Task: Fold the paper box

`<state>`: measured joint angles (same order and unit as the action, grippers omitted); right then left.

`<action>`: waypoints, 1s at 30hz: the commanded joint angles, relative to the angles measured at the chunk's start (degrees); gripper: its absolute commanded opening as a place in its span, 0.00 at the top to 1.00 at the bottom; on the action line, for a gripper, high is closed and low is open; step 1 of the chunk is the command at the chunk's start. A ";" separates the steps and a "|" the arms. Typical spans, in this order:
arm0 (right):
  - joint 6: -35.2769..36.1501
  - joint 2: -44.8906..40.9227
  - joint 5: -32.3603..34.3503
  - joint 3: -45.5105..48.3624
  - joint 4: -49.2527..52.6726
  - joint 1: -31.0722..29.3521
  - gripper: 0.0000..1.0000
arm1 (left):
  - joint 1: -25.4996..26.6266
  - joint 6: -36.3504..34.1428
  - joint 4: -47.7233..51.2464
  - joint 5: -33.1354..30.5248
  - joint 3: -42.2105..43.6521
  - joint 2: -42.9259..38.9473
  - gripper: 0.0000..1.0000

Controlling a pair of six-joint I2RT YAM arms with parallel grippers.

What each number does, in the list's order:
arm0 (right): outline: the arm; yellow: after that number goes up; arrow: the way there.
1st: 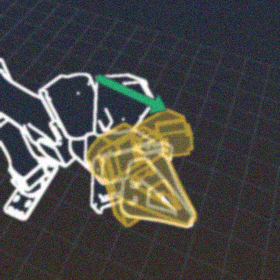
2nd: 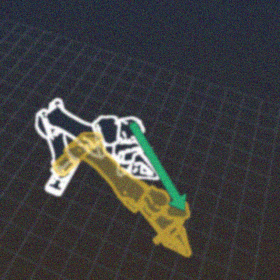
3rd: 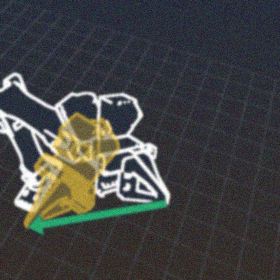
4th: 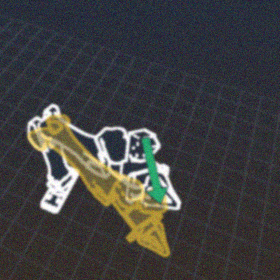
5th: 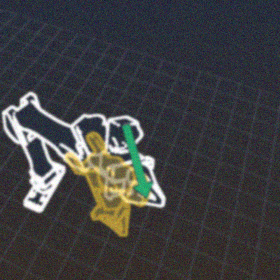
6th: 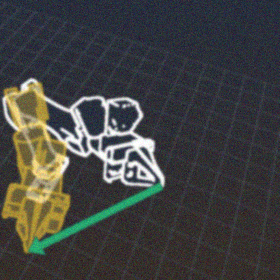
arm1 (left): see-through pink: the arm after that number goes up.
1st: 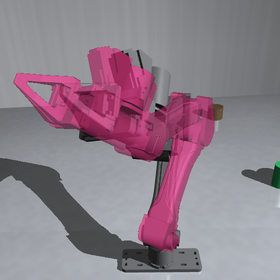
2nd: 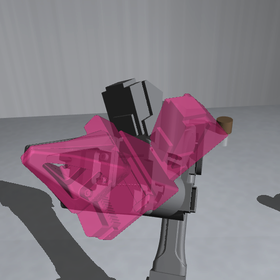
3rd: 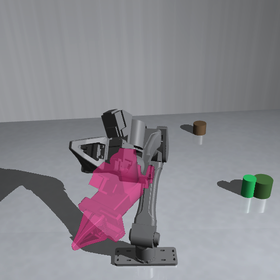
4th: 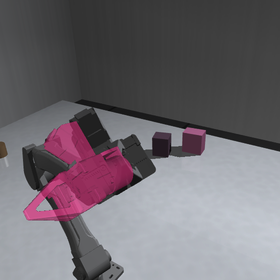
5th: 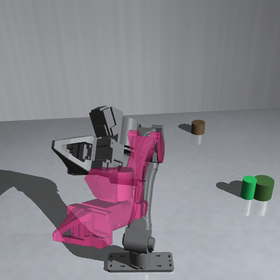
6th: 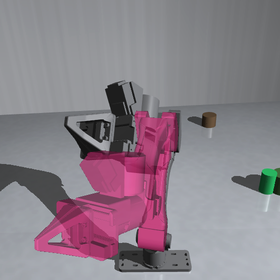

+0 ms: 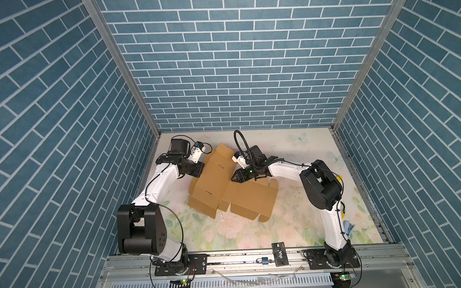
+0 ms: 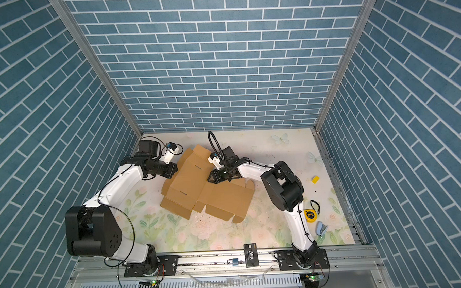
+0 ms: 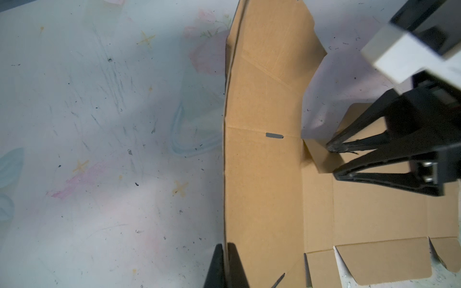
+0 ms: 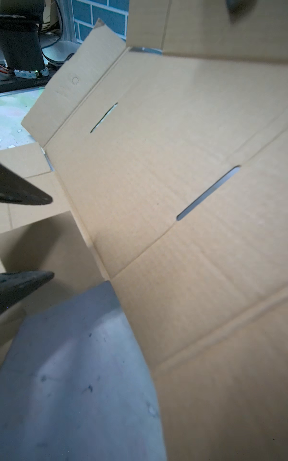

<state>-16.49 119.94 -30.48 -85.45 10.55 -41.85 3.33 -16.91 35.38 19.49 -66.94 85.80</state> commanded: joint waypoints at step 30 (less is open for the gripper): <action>-15.02 28.14 -4.75 -64.94 9.90 1.94 1.00 | 2.09 -2.03 1.97 -0.34 -3.10 -2.26 1.00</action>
<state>-29.41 147.55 -34.20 -147.79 20.69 -39.81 4.93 -18.96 36.60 18.15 -69.49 84.23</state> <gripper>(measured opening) 0.046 0.053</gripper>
